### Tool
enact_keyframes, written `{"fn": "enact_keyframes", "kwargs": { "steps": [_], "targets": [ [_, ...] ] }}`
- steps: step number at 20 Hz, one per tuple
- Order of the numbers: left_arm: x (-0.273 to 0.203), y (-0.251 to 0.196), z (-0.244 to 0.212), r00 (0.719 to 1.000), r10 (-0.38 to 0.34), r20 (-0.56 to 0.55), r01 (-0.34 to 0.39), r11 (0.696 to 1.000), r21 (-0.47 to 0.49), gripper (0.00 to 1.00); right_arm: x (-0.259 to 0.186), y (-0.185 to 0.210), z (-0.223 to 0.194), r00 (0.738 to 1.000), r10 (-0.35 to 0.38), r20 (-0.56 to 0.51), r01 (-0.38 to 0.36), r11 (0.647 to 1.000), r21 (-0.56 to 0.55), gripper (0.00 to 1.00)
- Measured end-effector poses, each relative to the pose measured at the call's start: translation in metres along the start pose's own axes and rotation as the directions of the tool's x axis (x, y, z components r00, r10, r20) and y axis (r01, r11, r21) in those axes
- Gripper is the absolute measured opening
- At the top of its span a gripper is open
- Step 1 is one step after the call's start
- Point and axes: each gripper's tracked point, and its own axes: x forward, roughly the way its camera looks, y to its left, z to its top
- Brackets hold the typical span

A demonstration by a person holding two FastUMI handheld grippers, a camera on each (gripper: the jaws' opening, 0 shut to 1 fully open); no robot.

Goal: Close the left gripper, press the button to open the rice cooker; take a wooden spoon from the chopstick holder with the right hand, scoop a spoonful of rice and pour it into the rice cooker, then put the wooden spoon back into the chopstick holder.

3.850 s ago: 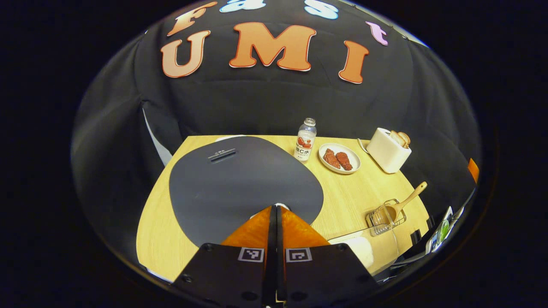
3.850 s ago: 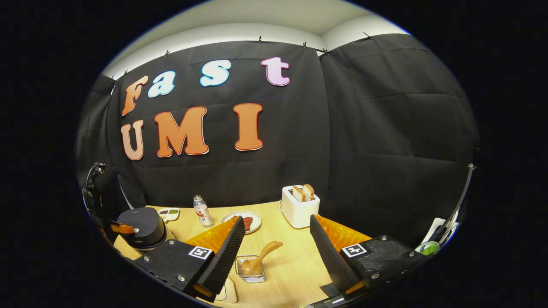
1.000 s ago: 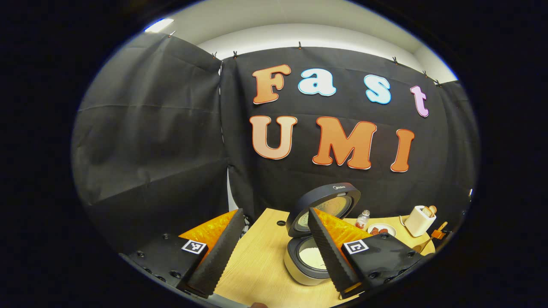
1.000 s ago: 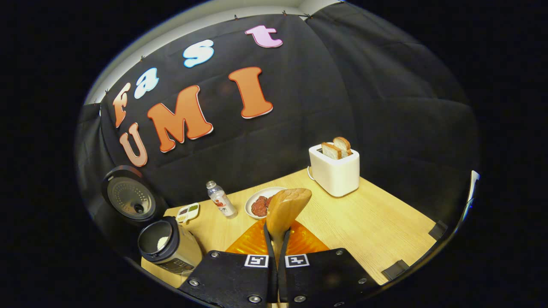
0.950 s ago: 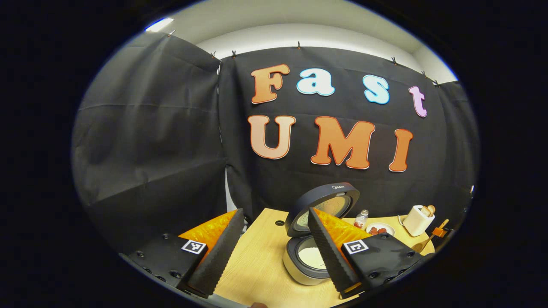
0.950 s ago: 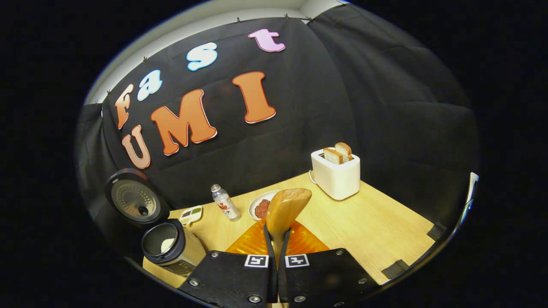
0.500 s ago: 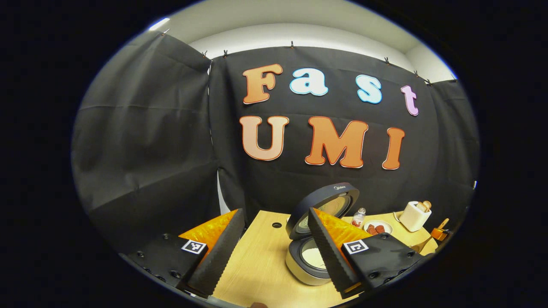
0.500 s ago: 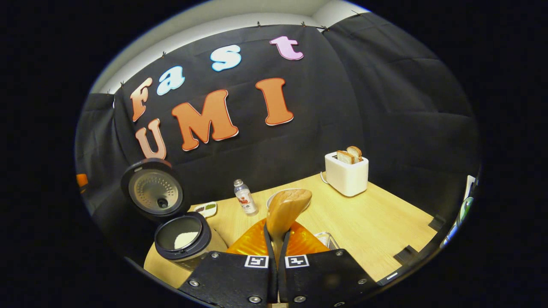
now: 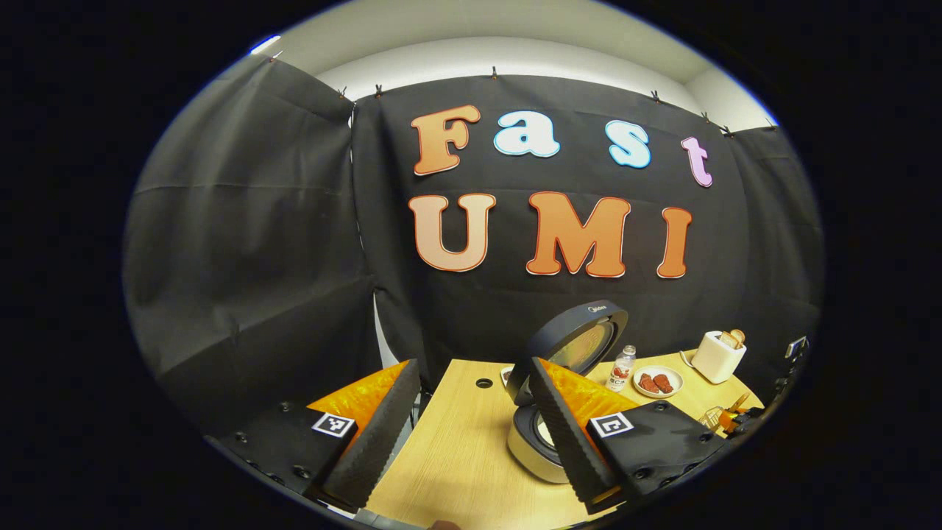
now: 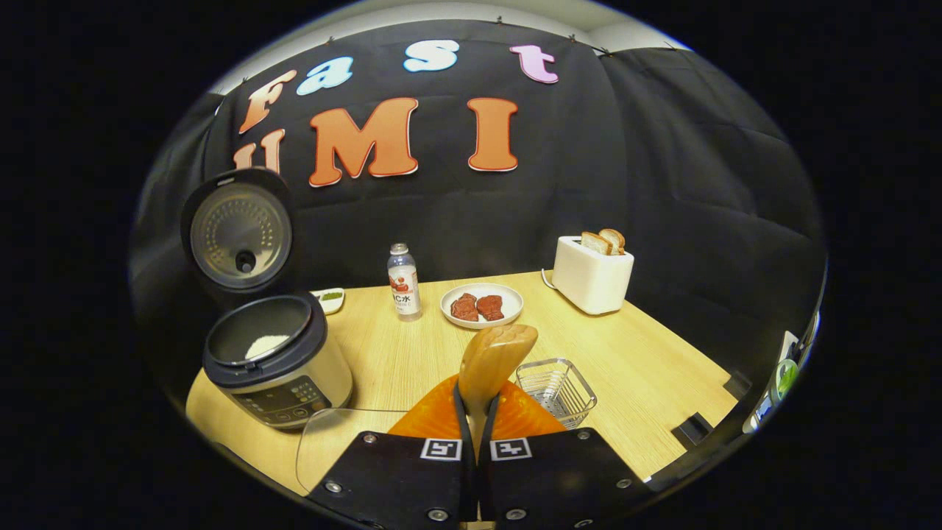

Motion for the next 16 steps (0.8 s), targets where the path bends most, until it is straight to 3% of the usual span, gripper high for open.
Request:
{"fn": "enact_keyframes", "kwargs": {
  "steps": [6, 11, 16],
  "targets": [
    [-0.004, 0.006, -0.01, 1.0, -0.006, -0.021, 0.006, 1.0, 0.001, 1.0, 0.0, 0.006, -0.019, 1.0, -0.027, -0.005, 0.027, 1.0, 0.01, 0.0],
    [-0.004, 0.012, -0.014, 1.0, 0.002, -0.03, -0.001, 1.0, 0.012, 1.0, -0.005, 0.033, -0.025, 1.0, 0.019, -0.003, -0.018, 0.989, 0.144, 0.0],
    [0.001, 0.013, -0.023, 0.999, 0.005, -0.047, -0.004, 0.999, 0.033, 1.0, -0.003, 0.069, -0.03, 0.993, 0.116, -0.002, -0.109, 0.934, 0.342, 0.0]
  ]
}}
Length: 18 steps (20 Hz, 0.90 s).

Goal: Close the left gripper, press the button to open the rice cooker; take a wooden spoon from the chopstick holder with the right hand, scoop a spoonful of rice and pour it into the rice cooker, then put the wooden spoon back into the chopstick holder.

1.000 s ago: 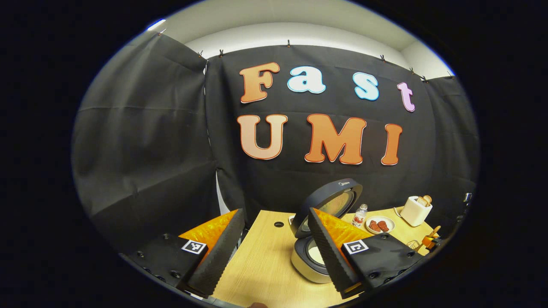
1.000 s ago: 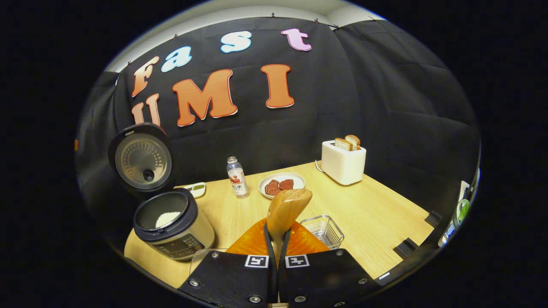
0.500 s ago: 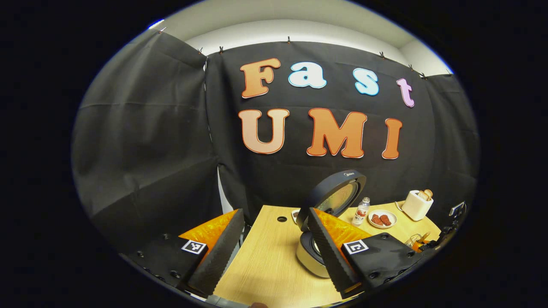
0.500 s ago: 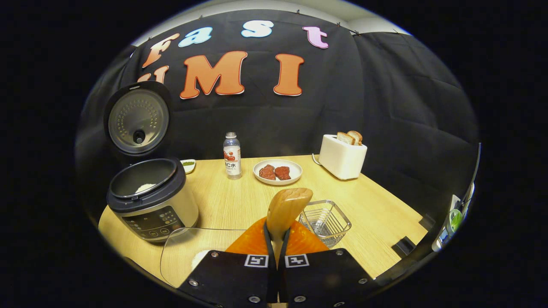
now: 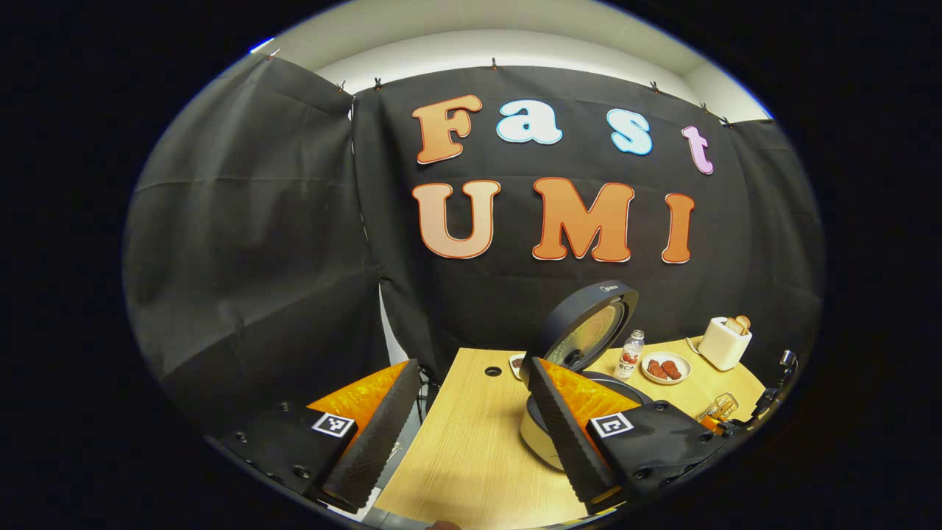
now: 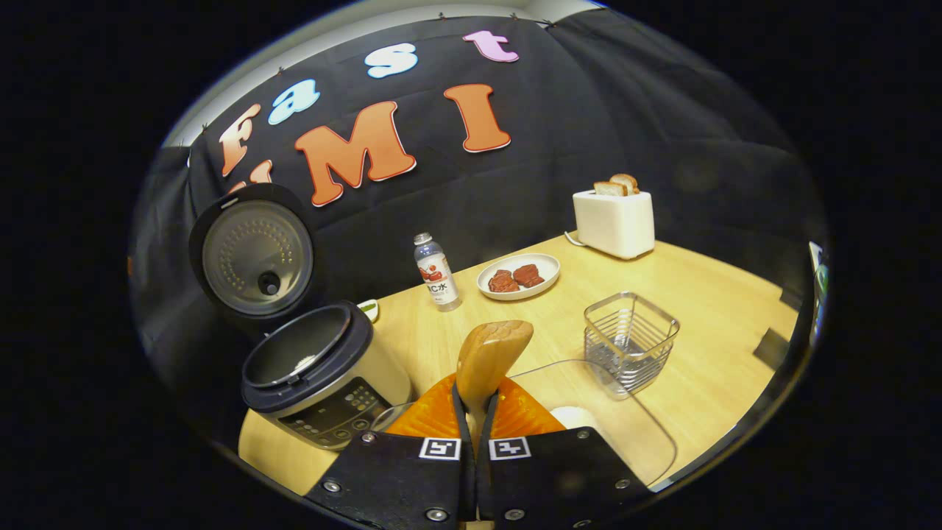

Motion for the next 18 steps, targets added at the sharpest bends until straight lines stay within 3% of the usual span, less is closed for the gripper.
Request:
{"fn": "enact_keyframes", "kwargs": {
  "steps": [5, 11, 18],
  "targets": [
    [0.003, -0.005, -0.002, 1.0, -0.017, -0.012, 0.016, 1.0, -0.022, 1.0, 0.006, -0.01, -0.002, 1.0, -0.018, -0.015, 0.02, 0.991, 0.13, 0.0],
    [0.003, -0.015, -0.001, 0.999, -0.034, -0.006, 0.034, 0.999, -0.025, 1.0, 0.006, -0.015, -0.016, 0.998, -0.002, -0.066, 0.024, 0.944, 0.33, 0.0],
    [-0.001, -0.018, 0.001, 0.999, -0.045, 0.002, 0.045, 0.998, -0.038, 0.99, -0.006, -0.027, -0.016, 0.993, 0.035, -0.109, 0.031, 0.835, 0.549, 0.0]
  ]
}}
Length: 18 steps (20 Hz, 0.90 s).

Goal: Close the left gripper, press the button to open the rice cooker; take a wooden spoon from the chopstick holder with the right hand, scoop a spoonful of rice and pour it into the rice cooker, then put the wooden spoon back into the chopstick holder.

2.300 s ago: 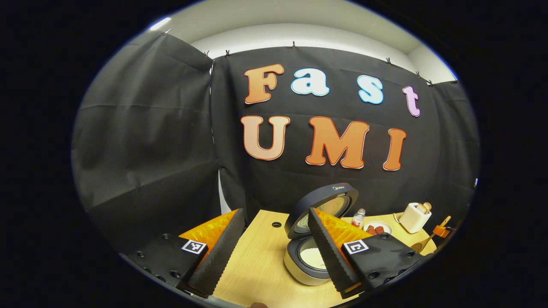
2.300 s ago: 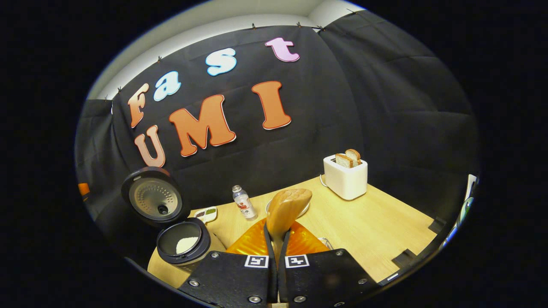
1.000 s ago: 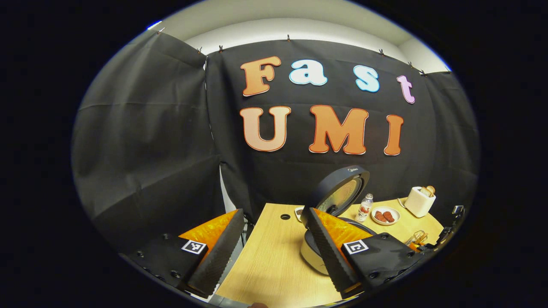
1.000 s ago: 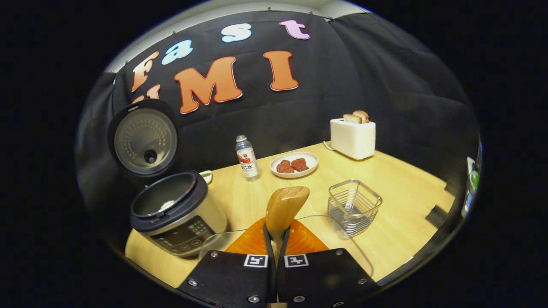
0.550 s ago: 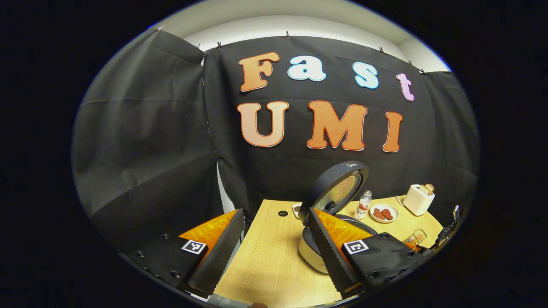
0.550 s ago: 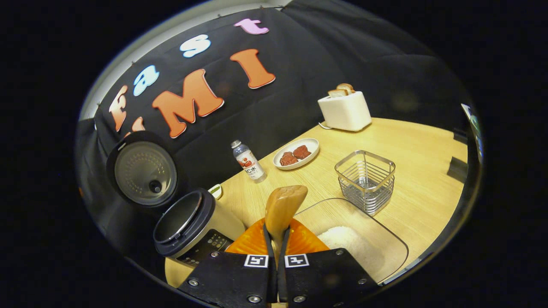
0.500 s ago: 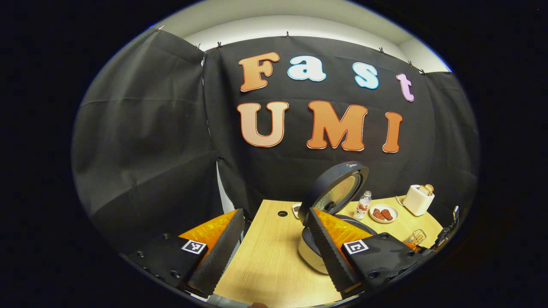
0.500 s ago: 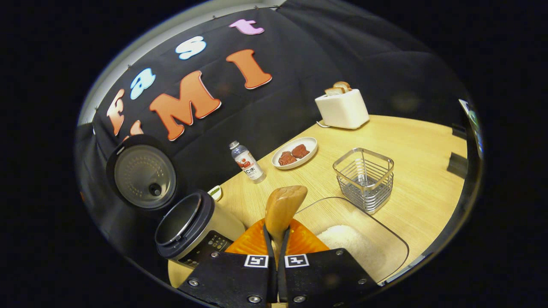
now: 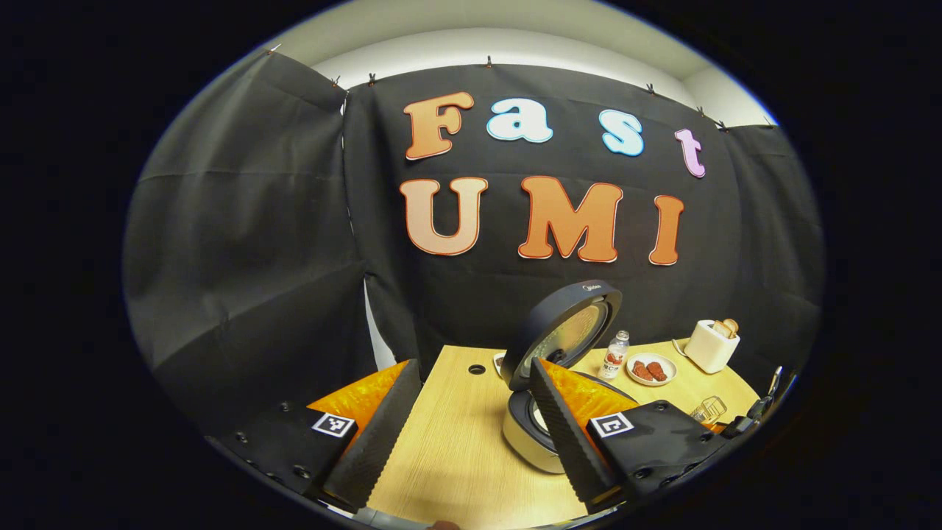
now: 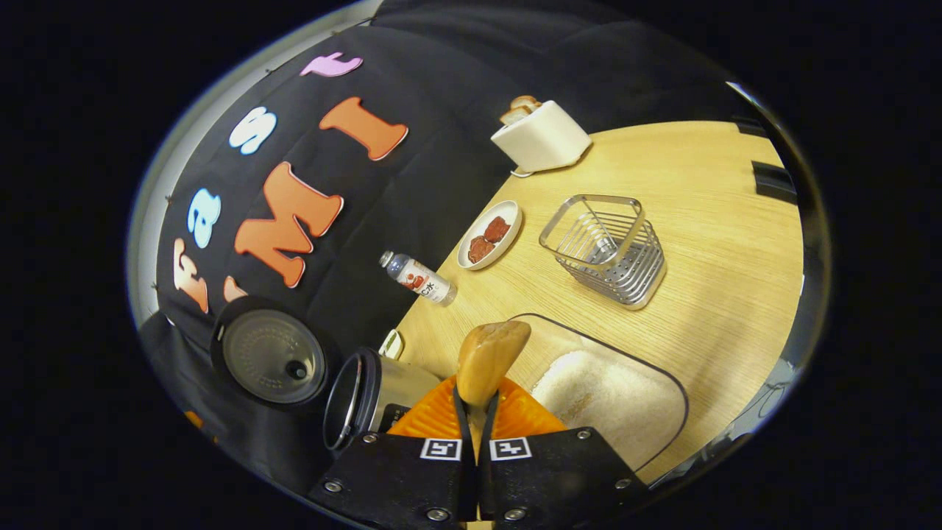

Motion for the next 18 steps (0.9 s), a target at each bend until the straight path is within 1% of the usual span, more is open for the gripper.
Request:
{"fn": "enact_keyframes", "kwargs": {
  "steps": [3, 7, 10, 12, 18],
  "targets": [
    [-0.001, 0.002, 0.003, 1.0, 0.002, 0.01, -0.002, 1.0, -0.007, 1.0, -0.015, 0.001, 0.017, 1.0, 0.01, 0.011, -0.011, 0.997, 0.075, 0.0],
    [0.0, 0.009, 0.004, 1.0, 0.009, 0.02, -0.008, 1.0, -0.022, 0.99, -0.034, 0.004, 0.035, 1.0, 0.023, 0.021, -0.027, 0.982, 0.184, 0.0],
    [0.001, 0.016, 0.006, 1.0, 0.013, 0.027, -0.012, 0.999, -0.033, 1.0, -0.045, 0.007, 0.045, 1.0, 0.02, 0.024, -0.025, 0.976, 0.216, 0.0],
    [0.002, 0.02, 0.007, 0.999, 0.015, 0.031, -0.013, 0.999, -0.042, 1.0, -0.052, 0.015, 0.051, 0.999, 0.035, 0.027, -0.04, 0.971, 0.237, 0.0],
    [0.003, 0.035, 0.008, 0.998, 0.037, 0.045, -0.035, 0.998, -0.049, 1.0, -0.066, 0.053, 0.068, 0.996, 0.081, 0.039, -0.089, 0.963, 0.253, 0.0]
  ]
}}
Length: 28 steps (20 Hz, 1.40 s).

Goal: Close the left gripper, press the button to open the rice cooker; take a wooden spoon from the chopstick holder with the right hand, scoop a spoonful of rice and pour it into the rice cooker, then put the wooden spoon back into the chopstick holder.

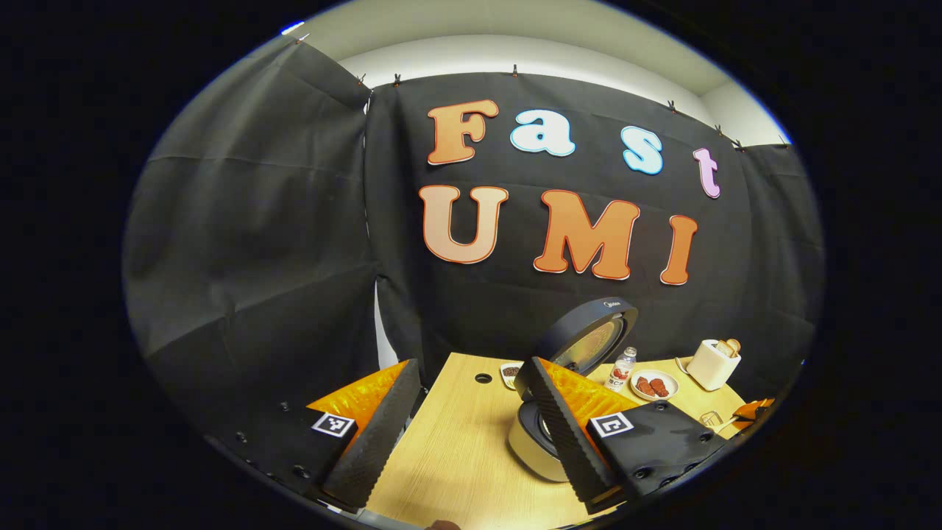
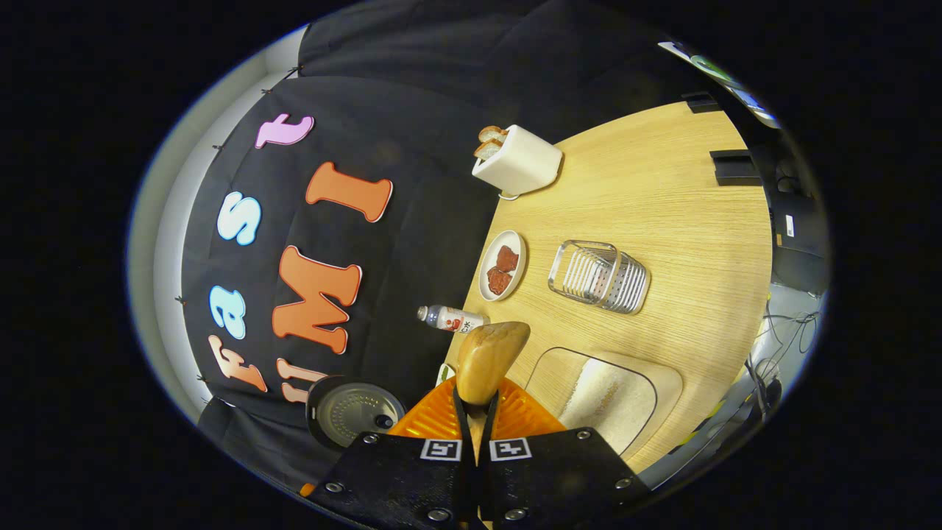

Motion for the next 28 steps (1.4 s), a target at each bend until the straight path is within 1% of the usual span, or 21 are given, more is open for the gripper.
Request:
{"fn": "enact_keyframes", "kwargs": {
  "steps": [4, 9, 12, 16, 20, 23, 28],
  "targets": [
    [-0.004, 0.005, 0.003, 1.0, 0.005, 0.01, -0.005, 1.0, -0.006, 1.0, 0.005, 0.042, 0.003, 0.998, 0.056, -0.006, -0.056, 0.998, 0.011, 0.0],
    [-0.009, 0.006, 0.003, 1.0, 0.0, 0.012, 0.0, 1.0, -0.007, 1.0, 0.028, 0.105, -0.001, 0.991, 0.136, -0.01, -0.136, 0.99, -0.036, 0.0],
    [-0.013, 0.004, 0.004, 1.0, -0.008, 0.013, 0.009, 1.0, -0.008, 1.0, 0.053, 0.14, -0.013, 0.986, 0.165, -0.015, -0.166, 0.981, -0.101, 0.0],
    [-0.016, 0.003, 0.01, 1.0, -0.014, 0.025, 0.015, 1.0, -0.005, 1.0, 0.086, 0.166, -0.037, 0.985, 0.168, -0.033, -0.171, 0.961, -0.216, 0.0],
    [-0.015, 0.002, 0.013, 0.999, -0.019, 0.034, 0.019, 1.0, -0.014, 0.99, 0.111, 0.18, -0.054, 0.988, 0.154, -0.03, -0.154, 0.919, -0.364, 0.0],
    [-0.014, 0.006, 0.013, 0.999, -0.013, 0.04, 0.013, 1.0, -0.006, 1.0, 0.124, 0.19, -0.064, 0.988, 0.151, -0.028, -0.146, 0.87, -0.471, 0.0],
    [-0.009, 0.006, 0.012, 0.999, -0.012, 0.04, 0.013, 1.0, -0.021, 1.0, 0.13, 0.204, -0.077, 0.987, 0.161, -0.023, -0.143, 0.792, -0.594, 0.0]
  ]
}}
